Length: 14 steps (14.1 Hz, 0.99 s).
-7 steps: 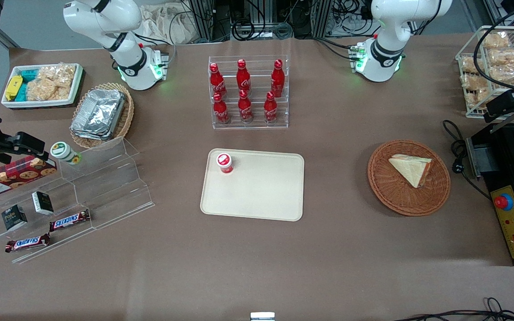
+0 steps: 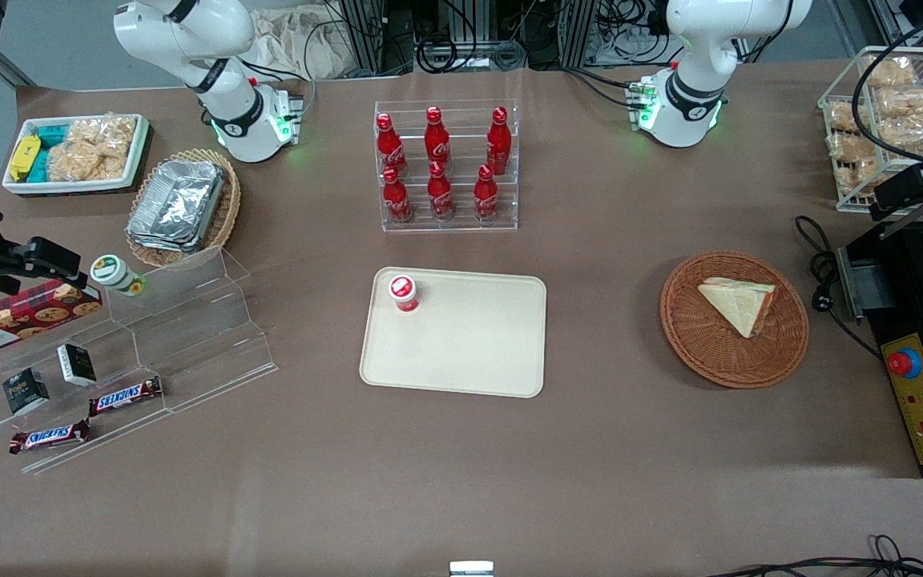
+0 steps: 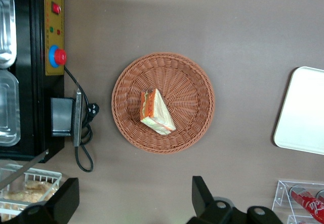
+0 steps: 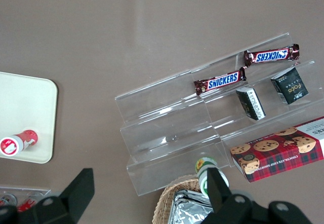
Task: Place sandwich from basket to tray
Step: 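Move the left gripper toward the wicker basket holding the sandwich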
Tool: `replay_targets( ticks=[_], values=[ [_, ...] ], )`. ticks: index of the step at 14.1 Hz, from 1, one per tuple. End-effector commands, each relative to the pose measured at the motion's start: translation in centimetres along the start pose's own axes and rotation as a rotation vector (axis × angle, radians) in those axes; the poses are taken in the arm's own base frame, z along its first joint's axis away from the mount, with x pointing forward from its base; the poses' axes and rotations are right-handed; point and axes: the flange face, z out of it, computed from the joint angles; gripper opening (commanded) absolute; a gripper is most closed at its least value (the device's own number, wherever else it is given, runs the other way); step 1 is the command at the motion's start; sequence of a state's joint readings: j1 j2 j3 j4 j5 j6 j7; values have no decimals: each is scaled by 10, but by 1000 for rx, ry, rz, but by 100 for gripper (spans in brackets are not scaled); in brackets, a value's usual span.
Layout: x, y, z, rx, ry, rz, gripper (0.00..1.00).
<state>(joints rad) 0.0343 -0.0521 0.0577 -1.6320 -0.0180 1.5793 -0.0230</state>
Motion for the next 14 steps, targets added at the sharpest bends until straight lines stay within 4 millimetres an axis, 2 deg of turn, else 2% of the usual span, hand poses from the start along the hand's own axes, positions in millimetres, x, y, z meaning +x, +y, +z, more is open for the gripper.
replay_targets(
  ticks=[1,3,5,7,11,14],
  values=[
    [22,-6,38,7,-69,-63,100],
    [34,-10,75,6,-100,-80,100],
    [40,-30,104,-55,-99,-164,100],
    [40,-32,140,-61,-98,-181,100],
    [45,-31,227,-83,-133,-225,100],
    [37,-33,280,-75,-148,-243,100]
  ],
)
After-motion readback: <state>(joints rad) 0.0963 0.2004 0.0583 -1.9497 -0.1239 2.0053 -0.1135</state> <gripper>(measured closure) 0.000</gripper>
